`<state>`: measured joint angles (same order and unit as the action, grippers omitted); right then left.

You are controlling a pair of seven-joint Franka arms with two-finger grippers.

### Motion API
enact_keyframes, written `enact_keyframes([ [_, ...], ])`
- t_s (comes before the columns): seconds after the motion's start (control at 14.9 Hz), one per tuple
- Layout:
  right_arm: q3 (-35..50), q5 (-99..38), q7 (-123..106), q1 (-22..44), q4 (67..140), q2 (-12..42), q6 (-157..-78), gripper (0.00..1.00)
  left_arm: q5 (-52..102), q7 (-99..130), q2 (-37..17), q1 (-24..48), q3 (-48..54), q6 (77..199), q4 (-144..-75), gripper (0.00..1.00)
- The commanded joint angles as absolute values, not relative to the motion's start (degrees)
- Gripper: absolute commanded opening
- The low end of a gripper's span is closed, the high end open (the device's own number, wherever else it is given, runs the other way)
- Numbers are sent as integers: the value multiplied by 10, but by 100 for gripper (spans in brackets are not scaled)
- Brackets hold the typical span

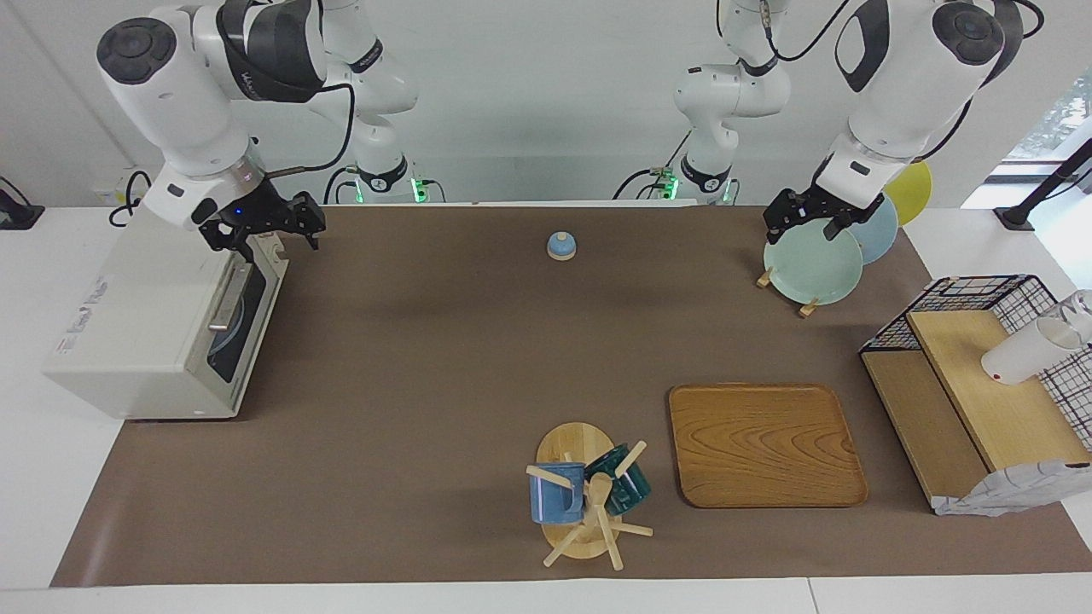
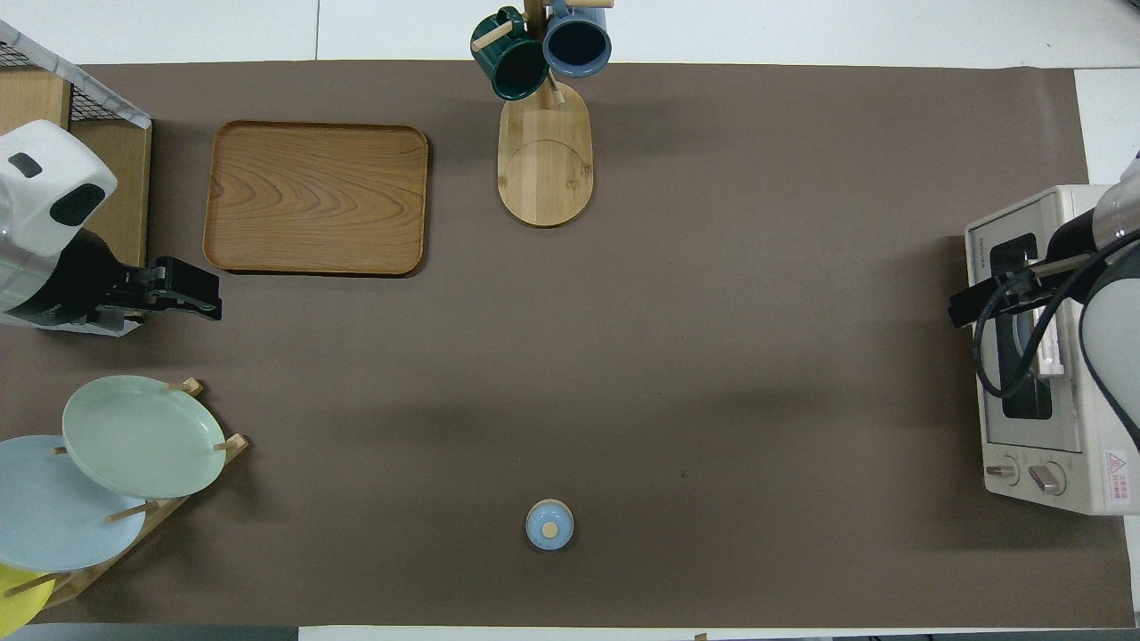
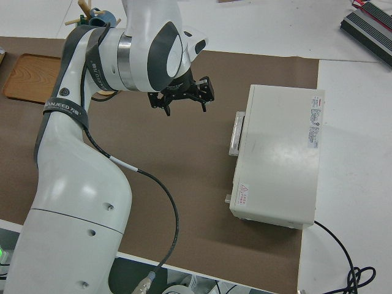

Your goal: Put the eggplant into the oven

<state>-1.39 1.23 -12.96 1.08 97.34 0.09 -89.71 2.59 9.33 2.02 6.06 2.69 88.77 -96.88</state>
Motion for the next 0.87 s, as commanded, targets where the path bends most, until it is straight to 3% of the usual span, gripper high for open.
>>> enact_keyframes([
  [0.0,-14,2,-121,2,962,3,-887,100,30,91,20,52,32,878,-965,100],
  [0.8,-15,12,-51,-1,926,9,-889,100,30,91,20,52,32,877,-965,100],
])
